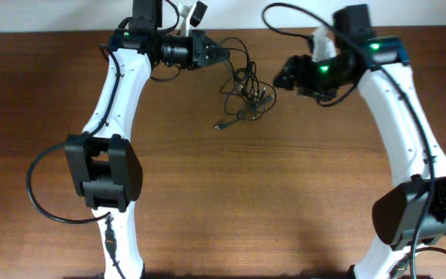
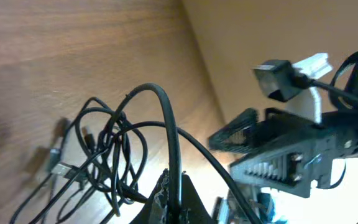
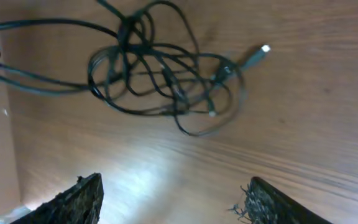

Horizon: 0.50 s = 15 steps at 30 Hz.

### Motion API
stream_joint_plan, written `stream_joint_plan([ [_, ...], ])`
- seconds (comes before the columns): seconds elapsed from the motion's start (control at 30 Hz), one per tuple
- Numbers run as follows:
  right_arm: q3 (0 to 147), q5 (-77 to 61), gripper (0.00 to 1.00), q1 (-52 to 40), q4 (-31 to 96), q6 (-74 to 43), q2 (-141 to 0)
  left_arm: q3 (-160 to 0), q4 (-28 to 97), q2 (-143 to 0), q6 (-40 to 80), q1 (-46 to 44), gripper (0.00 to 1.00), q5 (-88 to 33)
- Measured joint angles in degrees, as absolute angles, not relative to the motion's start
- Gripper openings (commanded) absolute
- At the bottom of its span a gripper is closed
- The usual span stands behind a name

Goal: Untangle cables

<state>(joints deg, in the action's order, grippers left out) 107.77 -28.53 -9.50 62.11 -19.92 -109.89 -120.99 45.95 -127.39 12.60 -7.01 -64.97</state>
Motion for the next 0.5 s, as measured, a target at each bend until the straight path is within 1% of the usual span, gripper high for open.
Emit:
stream_joint_plan([
  [0.03, 107.77, -28.12, 0.73, -10.74, 60.90, -21.32, -110.08, -120.99, 46.04, -127.39, 13.15, -7.05, 0.00, -65.89],
  [0.1, 107.77, -26.72, 0.66, -13.10, 58.59, -24.64, -110.65, -120.99, 46.22, -127.39, 13.76, -7.53, 0.00, -66.65],
  [0.13, 107.77, -25.98, 0.65, -13.93, 57.91, -26.09, -110.98, -120.99, 46.22, -127.39, 14.02, -8.16, 0.00, -66.94],
  [0.17, 107.77, -25.28, 0.60, -14.66, 56.99, -27.29, -111.55, -120.99, 46.24, -127.39, 14.20, -8.97, 0.00, -67.00],
  [0.2, 107.77, -24.62, 0.58, -15.05, 56.31, -28.77, -112.29, -120.99, 46.24, -127.39, 14.39, -10.35, 0.00, -67.24],
  [0.3, 107.77, -22.87, 0.42, -15.09, 54.76, -31.48, -114.21, -120.99, 46.22, -127.39, 14.41, -13.17, 0.00, -67.37],
  [0.37, 107.77, -22.24, 0.37, -15.11, 54.54, -32.56, -115.96, -120.99, 46.09, -127.39, 14.41, -14.15, 0.00, -67.53],
  [0.43, 107.77, -21.80, 0.27, -15.11, 54.28, -33.21, -117.40, -120.99, 46.04, -127.39, 14.83, -14.02, 0.00, -67.53],
  [0.47, 107.77, -21.69, 0.18, -15.11, 54.19, -33.36, -117.60, -120.99, 45.87, -127.39, 15.46, -13.89, 0.00, -67.53],
  [0.5, 107.77, -21.63, 0.11, -15.11, 53.91, -33.32, -117.84, -120.99, 44.69, -127.39, 16.49, -13.78, 0.00, -67.64],
])
